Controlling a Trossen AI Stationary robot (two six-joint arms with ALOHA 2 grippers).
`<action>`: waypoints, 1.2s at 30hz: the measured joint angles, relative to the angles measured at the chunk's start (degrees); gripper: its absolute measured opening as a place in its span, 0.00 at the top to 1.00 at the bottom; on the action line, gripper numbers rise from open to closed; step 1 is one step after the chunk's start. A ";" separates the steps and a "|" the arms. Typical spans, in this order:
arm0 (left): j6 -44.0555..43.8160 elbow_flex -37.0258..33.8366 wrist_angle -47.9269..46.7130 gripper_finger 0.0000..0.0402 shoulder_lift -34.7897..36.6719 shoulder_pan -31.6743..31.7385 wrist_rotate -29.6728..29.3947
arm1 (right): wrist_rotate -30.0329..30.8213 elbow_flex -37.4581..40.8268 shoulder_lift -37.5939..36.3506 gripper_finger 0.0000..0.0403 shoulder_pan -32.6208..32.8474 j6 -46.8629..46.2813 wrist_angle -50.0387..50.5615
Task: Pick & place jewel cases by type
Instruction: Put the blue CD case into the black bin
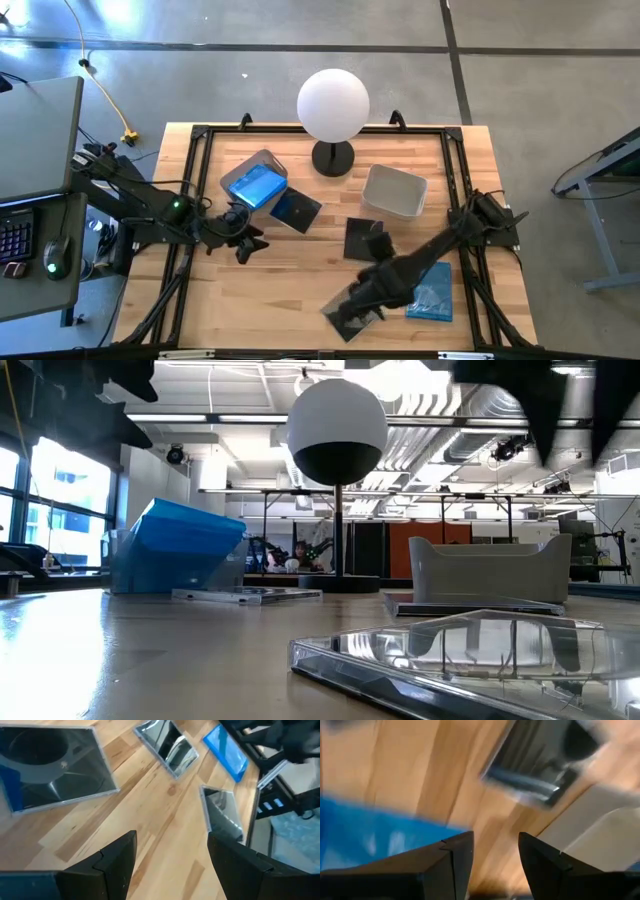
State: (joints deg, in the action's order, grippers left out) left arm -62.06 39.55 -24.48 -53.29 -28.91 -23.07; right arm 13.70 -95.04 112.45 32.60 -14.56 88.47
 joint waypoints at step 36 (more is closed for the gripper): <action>3.41 0.04 5.97 0.40 -0.16 0.06 -12.23 | -7.22 48.69 -24.28 0.63 16.00 -32.29 -50.55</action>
State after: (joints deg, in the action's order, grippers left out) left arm -58.65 39.59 -18.51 -53.45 -28.84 -35.30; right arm 6.48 -46.35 88.17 48.60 -46.85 37.93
